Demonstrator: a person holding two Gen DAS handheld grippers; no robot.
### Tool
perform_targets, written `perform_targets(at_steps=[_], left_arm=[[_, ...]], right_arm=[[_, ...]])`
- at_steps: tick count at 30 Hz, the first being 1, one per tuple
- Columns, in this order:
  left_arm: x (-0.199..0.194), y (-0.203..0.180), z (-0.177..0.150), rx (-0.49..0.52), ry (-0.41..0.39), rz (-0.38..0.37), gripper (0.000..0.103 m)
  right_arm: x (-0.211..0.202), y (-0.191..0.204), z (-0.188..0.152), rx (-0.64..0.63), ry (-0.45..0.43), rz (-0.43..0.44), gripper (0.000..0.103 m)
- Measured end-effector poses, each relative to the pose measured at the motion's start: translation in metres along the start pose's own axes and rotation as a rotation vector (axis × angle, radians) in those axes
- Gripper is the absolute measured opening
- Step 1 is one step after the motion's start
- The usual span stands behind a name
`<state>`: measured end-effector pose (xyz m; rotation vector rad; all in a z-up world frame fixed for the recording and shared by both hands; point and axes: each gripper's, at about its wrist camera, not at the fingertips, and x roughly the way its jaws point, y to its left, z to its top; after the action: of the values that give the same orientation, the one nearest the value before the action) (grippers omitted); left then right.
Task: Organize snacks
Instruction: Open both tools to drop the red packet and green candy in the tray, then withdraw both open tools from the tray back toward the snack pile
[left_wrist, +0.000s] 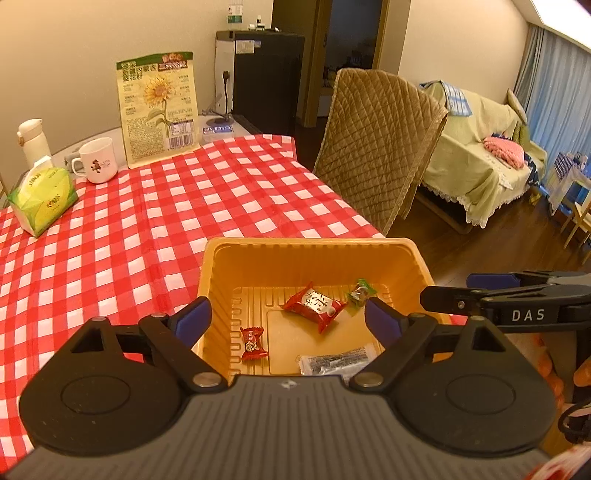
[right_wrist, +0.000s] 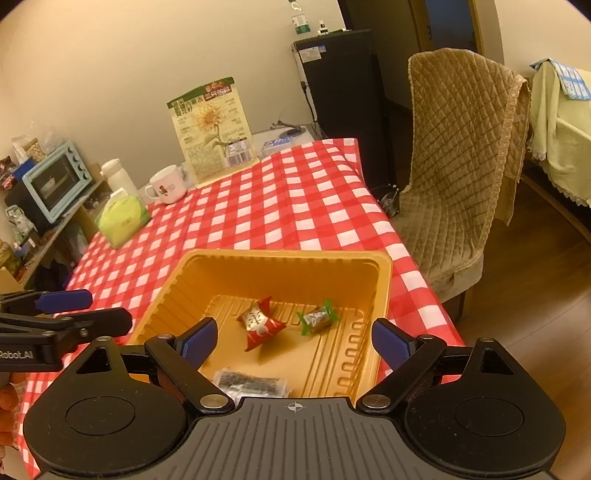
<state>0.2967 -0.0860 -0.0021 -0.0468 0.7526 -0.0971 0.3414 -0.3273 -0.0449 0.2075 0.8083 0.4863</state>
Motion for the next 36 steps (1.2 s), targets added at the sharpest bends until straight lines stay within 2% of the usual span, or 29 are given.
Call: perform_targets(at_steps=[8, 15, 36], left_arm=[[-0.039, 0.01, -0.014, -0.023, -0.036, 0.015, 0.09], [-0.069, 0.028, -0.037, -0.048, -0.033, 0.04, 0.09], [-0.117, 0.109, -0.12, -0.152, 0.064, 0.135, 0.09]], right_arm=[[-0.022, 0.013, -0.012, -0.008, -0.007, 0.021, 0.091], [-0.035, 0.03, -0.028, -0.026, 0.001, 0.052, 0.091], [-0.012, 0.112, -0.084, -0.09, 0.133, 0.11, 0.091]])
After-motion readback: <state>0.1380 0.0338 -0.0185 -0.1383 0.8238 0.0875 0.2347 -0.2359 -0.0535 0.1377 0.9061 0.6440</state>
